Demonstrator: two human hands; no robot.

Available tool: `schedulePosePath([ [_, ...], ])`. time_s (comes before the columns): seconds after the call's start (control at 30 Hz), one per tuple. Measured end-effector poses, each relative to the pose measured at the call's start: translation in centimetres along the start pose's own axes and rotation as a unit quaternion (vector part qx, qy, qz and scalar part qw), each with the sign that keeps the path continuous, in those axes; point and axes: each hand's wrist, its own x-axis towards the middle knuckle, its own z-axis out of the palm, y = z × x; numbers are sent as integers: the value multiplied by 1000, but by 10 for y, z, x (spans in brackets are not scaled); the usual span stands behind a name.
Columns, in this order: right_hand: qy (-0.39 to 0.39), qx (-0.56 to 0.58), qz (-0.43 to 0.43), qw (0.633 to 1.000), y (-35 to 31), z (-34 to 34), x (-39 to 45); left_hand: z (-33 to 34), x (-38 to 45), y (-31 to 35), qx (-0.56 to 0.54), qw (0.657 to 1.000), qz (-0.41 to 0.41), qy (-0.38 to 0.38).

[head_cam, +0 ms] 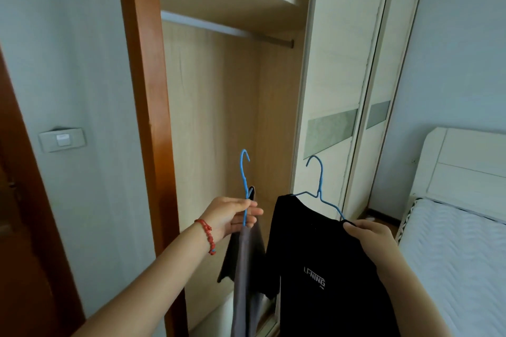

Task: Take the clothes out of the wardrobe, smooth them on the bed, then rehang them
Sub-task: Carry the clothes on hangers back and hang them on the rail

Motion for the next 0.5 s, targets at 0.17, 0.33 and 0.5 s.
schedulePosePath([
  [0.17,6,-34,-70,997,-47,10,43,11,52,39,-12,999,42,25],
  [0.33,10,-41,-114,993,-88,28,88,12,92,76,37,987,138,79],
  [0.5,53,-73,-164,982,-128,52,129,13,130,112,79,954,263,118],
])
